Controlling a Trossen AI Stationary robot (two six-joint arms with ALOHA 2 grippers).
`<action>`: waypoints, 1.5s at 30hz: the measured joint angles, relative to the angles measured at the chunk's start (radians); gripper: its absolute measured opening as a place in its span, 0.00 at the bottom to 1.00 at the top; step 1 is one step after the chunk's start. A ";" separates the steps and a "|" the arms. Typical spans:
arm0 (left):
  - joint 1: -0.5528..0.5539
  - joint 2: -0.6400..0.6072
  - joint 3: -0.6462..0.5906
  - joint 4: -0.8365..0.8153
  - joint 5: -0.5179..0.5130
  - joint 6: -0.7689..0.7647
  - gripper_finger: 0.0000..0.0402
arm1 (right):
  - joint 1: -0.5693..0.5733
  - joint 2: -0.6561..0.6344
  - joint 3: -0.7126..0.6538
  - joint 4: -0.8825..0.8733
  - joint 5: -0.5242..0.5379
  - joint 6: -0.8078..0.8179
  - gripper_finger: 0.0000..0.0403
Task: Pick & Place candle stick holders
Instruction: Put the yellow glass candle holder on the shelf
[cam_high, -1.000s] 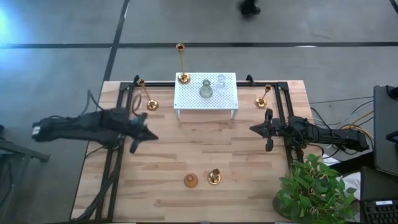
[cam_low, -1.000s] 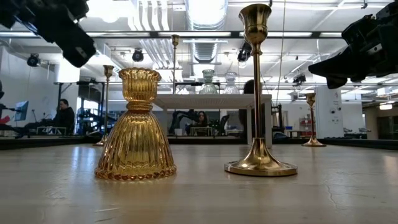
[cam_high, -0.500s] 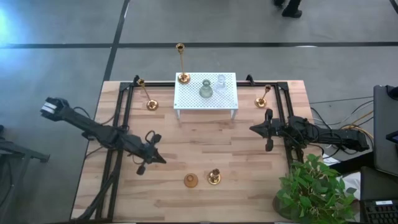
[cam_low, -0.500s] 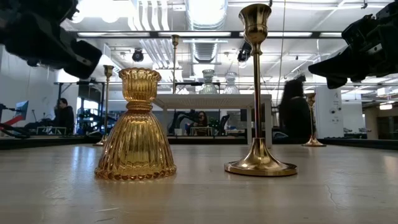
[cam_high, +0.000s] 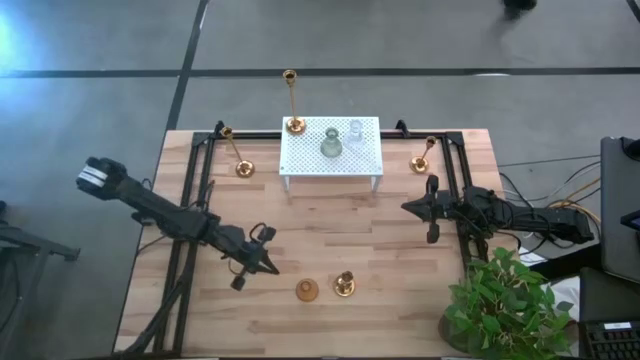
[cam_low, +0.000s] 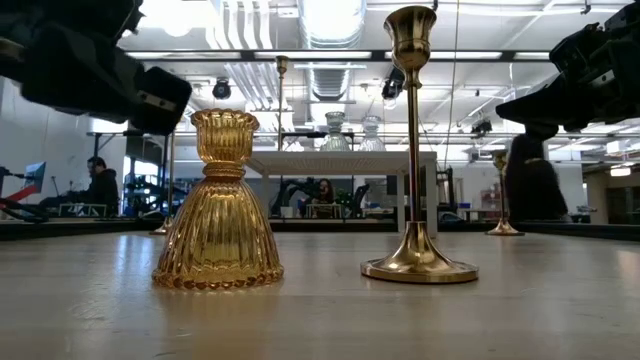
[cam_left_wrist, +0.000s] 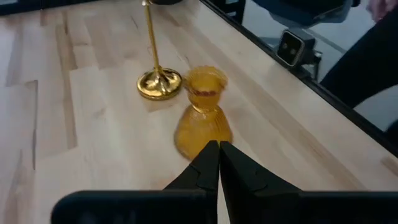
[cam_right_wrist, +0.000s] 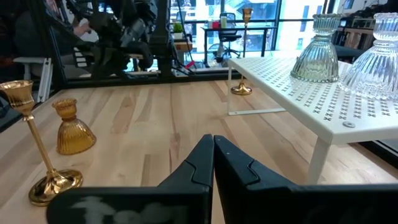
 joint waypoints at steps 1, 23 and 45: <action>0.000 0.018 0.010 -0.001 -0.005 0.004 0.06 | 0.000 0.000 0.000 0.000 0.000 -0.001 0.02; 0.008 0.356 0.087 0.248 -0.068 -0.071 0.58 | 0.000 0.000 0.000 0.000 0.000 -0.001 0.02; 0.013 0.521 0.127 0.475 0.088 -0.013 0.58 | 0.000 0.000 0.000 0.000 0.000 -0.001 0.02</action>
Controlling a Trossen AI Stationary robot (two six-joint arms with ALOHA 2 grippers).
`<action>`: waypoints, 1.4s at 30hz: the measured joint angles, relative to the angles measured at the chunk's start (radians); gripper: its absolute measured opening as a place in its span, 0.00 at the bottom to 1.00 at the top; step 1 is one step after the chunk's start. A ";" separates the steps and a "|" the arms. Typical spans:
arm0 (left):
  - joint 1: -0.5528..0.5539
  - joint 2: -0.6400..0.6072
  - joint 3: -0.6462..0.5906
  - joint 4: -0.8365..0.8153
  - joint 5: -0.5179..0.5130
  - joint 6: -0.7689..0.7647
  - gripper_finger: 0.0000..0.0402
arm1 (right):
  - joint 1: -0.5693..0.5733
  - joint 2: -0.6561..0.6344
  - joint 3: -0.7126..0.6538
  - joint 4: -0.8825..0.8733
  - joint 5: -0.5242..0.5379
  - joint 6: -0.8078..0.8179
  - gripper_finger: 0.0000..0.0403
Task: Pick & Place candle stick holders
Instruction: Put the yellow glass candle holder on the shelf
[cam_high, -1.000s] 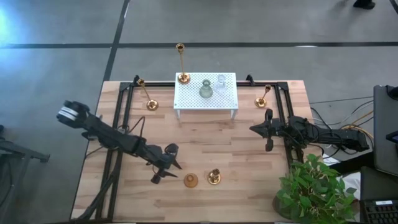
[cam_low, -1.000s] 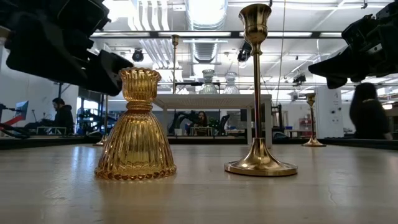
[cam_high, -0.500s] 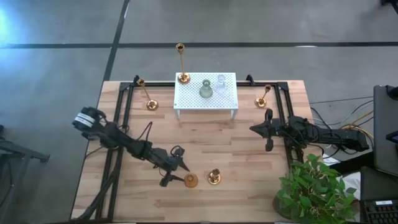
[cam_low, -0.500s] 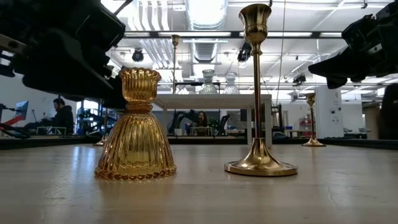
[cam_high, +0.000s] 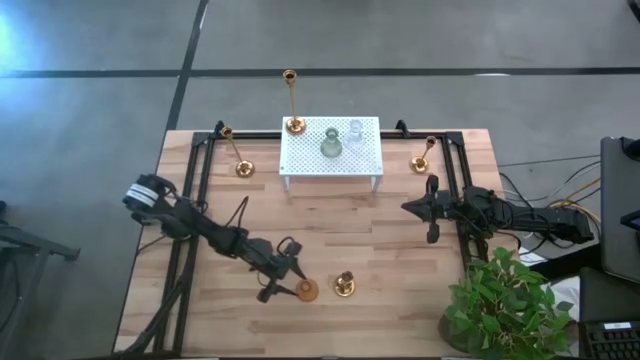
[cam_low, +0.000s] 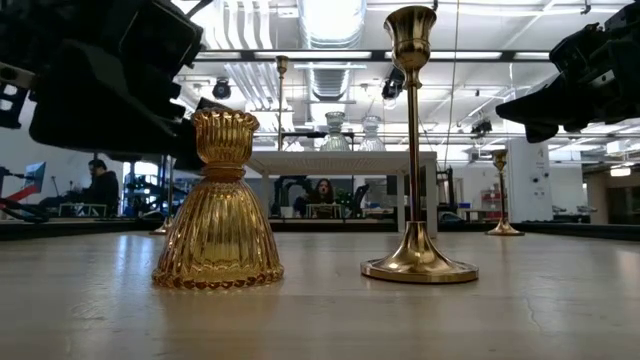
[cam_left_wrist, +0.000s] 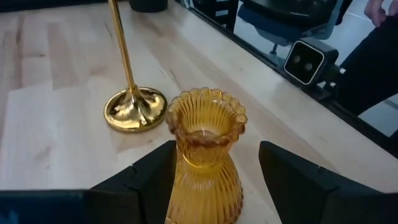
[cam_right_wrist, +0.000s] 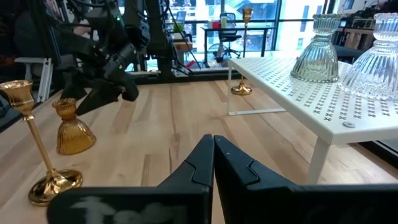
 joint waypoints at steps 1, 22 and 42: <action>0.001 0.008 0.004 0.009 0.005 0.001 0.58 | 0.000 0.000 0.000 0.000 0.000 0.000 0.02; 0.053 0.153 0.051 0.179 0.160 -0.039 0.58 | 0.000 0.000 0.000 0.000 0.000 0.000 0.02; 0.061 0.166 0.060 0.175 0.172 -0.072 0.34 | 0.000 0.000 0.000 0.000 0.000 0.001 0.02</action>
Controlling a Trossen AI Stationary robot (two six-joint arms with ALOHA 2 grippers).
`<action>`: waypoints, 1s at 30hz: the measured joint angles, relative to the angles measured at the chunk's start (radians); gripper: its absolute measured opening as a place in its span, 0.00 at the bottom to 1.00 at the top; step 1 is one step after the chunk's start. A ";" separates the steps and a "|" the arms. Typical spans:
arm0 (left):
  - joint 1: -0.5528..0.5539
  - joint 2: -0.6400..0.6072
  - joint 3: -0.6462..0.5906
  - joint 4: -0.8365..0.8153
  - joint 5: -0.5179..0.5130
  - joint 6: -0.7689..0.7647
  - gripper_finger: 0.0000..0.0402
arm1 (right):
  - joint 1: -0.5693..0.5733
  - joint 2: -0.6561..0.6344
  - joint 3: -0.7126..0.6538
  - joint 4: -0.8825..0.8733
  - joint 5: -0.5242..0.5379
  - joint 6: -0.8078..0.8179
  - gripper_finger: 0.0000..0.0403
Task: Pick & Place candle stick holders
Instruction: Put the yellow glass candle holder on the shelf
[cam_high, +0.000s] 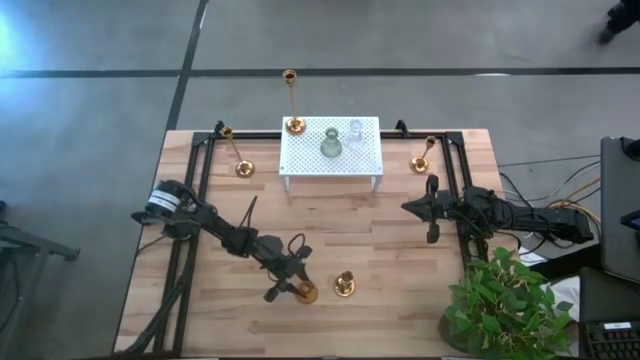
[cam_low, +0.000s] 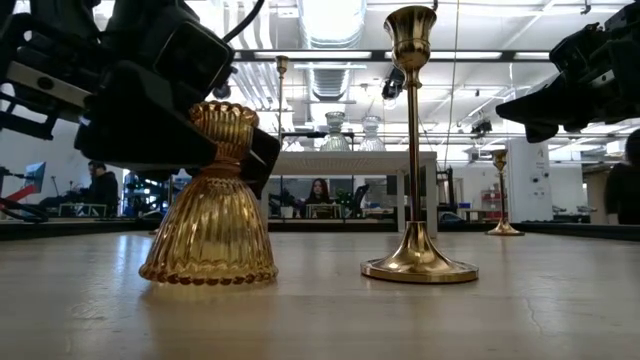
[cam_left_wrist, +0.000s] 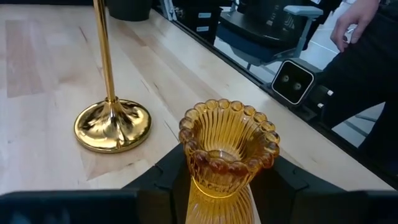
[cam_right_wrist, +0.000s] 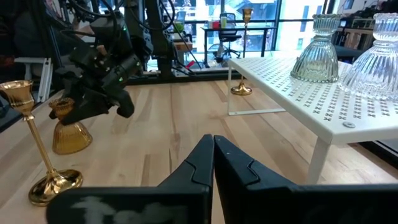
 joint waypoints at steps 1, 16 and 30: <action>0.000 -0.002 0.000 -0.003 -0.001 -0.001 0.34 | 0.000 0.000 0.000 0.000 0.000 0.000 0.02; 0.086 -0.265 0.000 -0.204 -0.147 -0.029 0.34 | 0.000 0.000 0.000 0.000 0.000 -0.001 0.02; 0.290 -0.605 0.091 -0.635 -0.484 0.001 0.34 | 0.000 0.000 0.000 0.000 0.000 -0.001 0.02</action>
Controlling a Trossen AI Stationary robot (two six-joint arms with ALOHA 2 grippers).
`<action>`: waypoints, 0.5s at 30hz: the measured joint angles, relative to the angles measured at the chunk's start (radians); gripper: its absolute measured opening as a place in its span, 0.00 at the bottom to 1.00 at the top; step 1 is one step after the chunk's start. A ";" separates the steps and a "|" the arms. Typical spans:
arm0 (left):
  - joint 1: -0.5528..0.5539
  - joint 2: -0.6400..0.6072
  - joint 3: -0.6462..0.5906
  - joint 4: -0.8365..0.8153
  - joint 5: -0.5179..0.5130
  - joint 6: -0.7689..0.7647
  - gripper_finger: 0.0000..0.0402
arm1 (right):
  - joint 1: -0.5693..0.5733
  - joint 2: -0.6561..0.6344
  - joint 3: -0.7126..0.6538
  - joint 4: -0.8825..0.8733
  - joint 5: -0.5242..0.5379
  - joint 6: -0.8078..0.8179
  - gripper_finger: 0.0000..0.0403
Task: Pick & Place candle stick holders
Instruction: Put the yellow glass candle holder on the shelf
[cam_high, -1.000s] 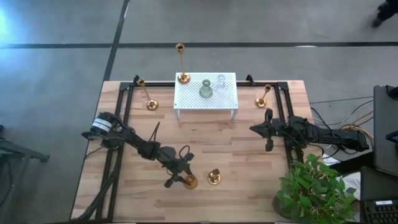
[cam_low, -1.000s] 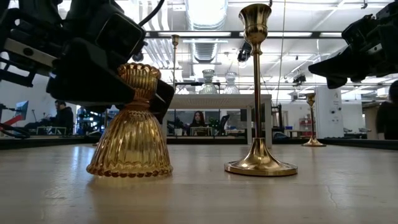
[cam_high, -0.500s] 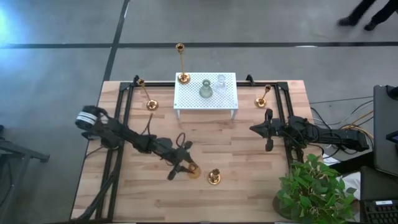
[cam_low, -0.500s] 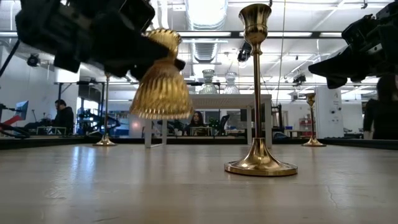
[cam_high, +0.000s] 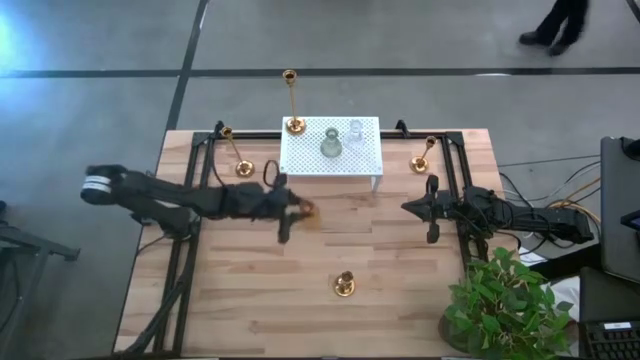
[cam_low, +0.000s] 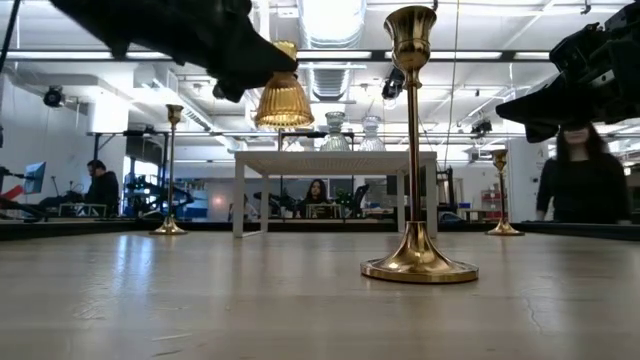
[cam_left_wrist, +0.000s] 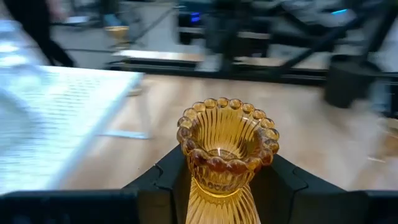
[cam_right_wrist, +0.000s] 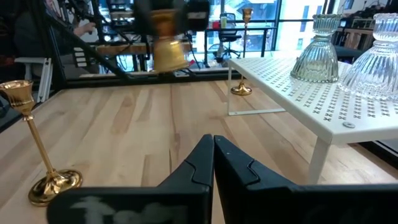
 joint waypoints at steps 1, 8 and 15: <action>0.020 -0.002 0.021 -0.034 -0.019 0.011 0.34 | 0.000 0.000 0.000 0.000 0.000 0.000 0.02; 0.143 0.022 0.128 -0.121 -0.097 0.064 0.34 | 0.000 0.000 0.000 0.000 0.000 0.000 0.02; 0.244 0.041 0.145 -0.119 -0.173 0.076 0.32 | 0.000 0.000 0.000 0.000 0.000 0.001 0.02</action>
